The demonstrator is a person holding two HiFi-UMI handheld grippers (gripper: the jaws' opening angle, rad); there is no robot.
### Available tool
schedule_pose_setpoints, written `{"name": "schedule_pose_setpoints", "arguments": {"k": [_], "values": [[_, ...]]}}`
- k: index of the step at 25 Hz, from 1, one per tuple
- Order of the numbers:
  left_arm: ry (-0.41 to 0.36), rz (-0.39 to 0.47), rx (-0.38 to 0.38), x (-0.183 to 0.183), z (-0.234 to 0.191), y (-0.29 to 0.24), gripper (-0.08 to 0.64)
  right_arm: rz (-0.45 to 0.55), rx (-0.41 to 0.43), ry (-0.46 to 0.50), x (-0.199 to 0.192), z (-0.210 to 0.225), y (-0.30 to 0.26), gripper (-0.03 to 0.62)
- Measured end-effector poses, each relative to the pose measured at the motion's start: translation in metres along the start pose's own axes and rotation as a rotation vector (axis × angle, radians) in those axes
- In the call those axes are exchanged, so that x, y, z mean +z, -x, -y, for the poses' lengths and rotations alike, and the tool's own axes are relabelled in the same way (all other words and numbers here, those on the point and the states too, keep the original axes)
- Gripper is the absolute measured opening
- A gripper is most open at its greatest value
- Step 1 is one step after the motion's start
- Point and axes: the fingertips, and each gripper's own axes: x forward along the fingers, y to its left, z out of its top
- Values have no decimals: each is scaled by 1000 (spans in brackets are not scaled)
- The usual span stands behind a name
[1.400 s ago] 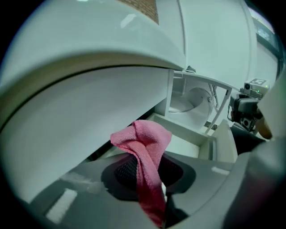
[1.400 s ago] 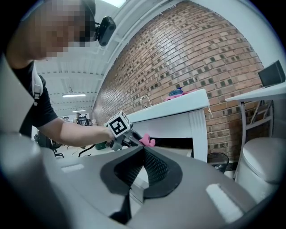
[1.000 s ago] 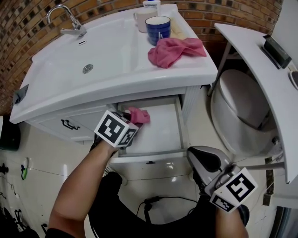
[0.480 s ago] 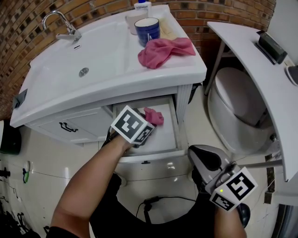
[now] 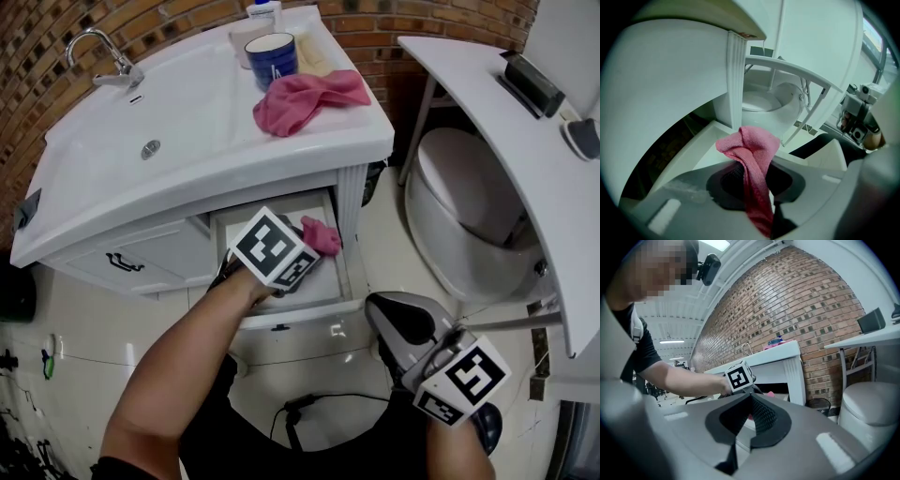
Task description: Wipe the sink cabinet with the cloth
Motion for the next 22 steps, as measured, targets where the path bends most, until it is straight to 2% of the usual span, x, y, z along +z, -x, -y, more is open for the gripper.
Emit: {"name": "schedule_pose_setpoints", "arguments": {"k": [2, 6, 13, 17, 22], "values": [[-5, 6, -9, 2, 2, 2, 106, -1, -2, 0, 0, 0, -1, 6], [-9, -3, 29, -8, -10, 20, 106, -6, 5, 4, 0, -3, -4, 6], [9, -108, 83, -68, -36, 70, 106, -1, 29, 15, 3, -14, -11, 6], [38, -157, 45, -95, -35, 82, 106, -11, 39, 19, -1, -22, -14, 6], [38, -200, -5, -104, -25, 77, 106, -16, 42, 33, 0, -28, -12, 6]]}}
